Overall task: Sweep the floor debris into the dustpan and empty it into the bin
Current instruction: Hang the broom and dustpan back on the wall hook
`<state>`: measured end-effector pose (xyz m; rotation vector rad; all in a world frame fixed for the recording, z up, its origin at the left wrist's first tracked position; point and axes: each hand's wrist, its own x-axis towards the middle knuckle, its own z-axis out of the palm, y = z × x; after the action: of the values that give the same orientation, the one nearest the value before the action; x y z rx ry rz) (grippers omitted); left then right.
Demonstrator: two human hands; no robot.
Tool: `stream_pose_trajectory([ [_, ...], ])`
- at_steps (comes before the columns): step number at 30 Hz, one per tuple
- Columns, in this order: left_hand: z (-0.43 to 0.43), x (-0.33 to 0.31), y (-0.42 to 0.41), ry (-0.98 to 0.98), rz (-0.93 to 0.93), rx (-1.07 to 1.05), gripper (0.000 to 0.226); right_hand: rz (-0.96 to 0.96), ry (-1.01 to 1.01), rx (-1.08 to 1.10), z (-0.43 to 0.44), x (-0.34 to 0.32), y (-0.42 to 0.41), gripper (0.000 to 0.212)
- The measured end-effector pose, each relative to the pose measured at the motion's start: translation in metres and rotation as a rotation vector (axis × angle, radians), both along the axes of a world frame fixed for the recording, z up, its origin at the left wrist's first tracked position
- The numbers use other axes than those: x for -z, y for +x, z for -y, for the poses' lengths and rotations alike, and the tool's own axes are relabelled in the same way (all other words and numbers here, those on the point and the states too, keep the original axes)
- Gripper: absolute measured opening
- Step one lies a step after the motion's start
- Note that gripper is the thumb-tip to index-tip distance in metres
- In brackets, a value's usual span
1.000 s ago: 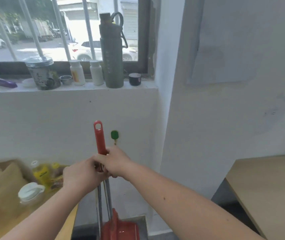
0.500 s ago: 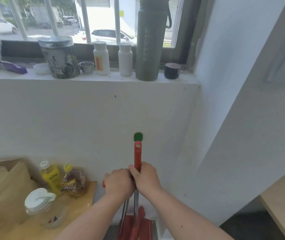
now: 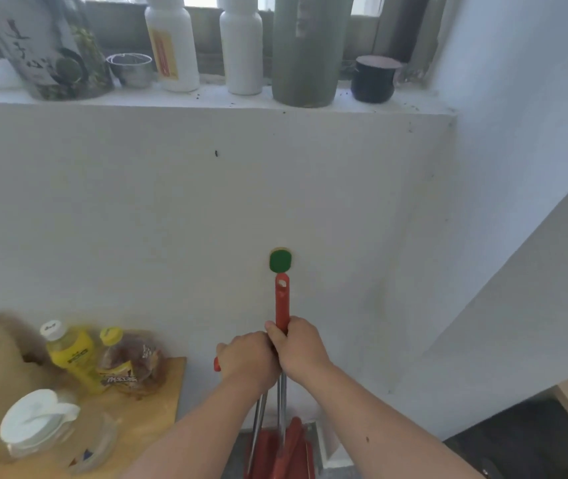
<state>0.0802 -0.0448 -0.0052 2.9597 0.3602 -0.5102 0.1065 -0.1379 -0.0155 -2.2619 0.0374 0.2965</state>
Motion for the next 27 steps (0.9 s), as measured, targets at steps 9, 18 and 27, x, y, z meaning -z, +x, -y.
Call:
stream_pose_trajectory([
  [9,0.000,0.014,0.003,0.023,-0.020,-0.004,0.022,-0.055,-0.036,-0.026,-0.001,0.021,0.003,0.047],
  [18,-0.006,0.018,0.011,0.002,0.016,-0.036,0.012,-0.045,-0.004,-0.085,-0.002,0.023,0.011,0.040],
  [27,-0.002,0.040,0.027,-0.035,-0.052,-0.054,0.027,-0.160,-0.064,-0.100,-0.001,0.036,0.028,0.044],
])
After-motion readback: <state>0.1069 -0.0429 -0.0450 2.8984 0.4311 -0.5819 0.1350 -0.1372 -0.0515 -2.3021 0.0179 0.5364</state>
